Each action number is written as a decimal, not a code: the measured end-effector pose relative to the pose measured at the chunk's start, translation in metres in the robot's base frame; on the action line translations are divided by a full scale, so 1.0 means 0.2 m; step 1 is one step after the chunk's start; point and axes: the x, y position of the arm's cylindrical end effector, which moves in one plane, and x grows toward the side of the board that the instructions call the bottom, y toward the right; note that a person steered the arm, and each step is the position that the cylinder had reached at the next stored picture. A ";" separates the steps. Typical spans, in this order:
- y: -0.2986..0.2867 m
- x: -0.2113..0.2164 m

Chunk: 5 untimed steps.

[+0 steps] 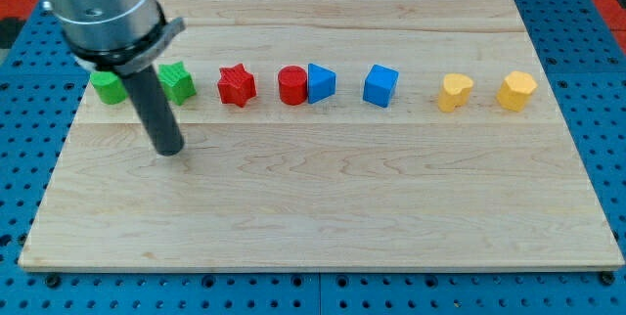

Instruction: Place yellow hexagon right diagonally towards yellow heart

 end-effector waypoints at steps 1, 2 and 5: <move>0.32 -0.01; 0.37 -0.02; 0.42 -0.17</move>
